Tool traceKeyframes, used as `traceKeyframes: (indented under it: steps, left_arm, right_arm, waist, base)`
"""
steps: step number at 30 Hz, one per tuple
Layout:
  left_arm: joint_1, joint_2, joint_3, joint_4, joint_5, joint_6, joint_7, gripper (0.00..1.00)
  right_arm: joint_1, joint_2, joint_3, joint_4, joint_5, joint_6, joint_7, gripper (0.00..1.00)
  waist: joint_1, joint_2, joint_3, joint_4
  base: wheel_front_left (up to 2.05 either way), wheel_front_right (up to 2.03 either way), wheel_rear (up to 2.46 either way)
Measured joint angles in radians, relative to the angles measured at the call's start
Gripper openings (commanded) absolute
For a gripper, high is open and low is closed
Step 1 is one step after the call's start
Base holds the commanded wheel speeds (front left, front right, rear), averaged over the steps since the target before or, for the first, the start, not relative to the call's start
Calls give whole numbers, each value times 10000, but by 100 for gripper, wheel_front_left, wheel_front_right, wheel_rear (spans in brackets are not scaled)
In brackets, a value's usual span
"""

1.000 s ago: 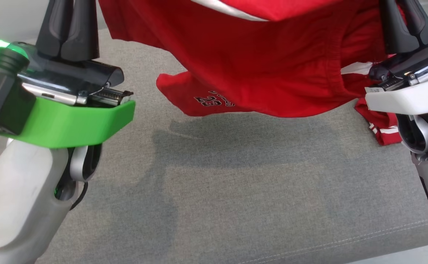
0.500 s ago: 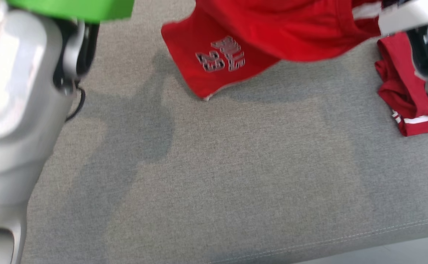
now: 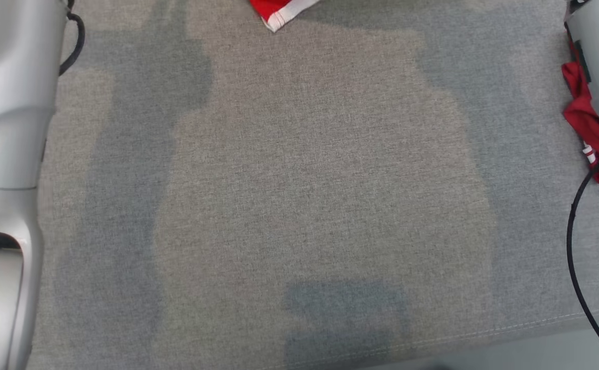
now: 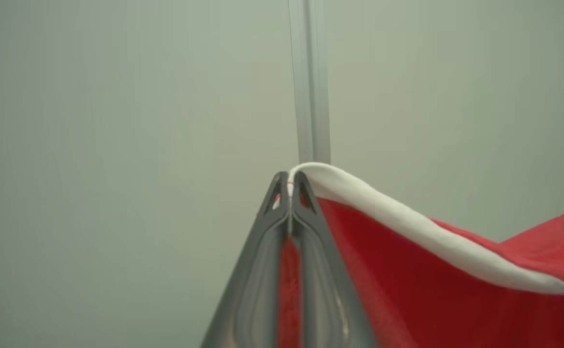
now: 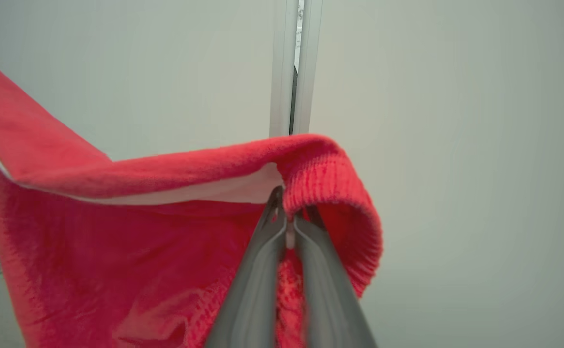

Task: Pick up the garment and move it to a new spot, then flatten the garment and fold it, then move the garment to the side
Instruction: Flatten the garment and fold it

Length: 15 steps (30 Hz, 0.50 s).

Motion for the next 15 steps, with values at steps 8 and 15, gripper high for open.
traceKeyframes:
  steps: [8, 15]
  left_arm:
    - [2058, -784, 1037, 90, 221, -627, 2, 0]
    - [4639, -1158, 2190, -1356, 825, -963, 0, 0]
  right_arm:
    - [1368, -190, 1049, -203, 107, 0, -2, 0]
    - [3550, -552, 1225, -1363, 874, 0, -4, 0]
  waist:
    - [1, 0, 407, 150]
    - [-1, 0, 334, 217]
  base:
    - [0, 0, 0]
    - [0, 0, 0]
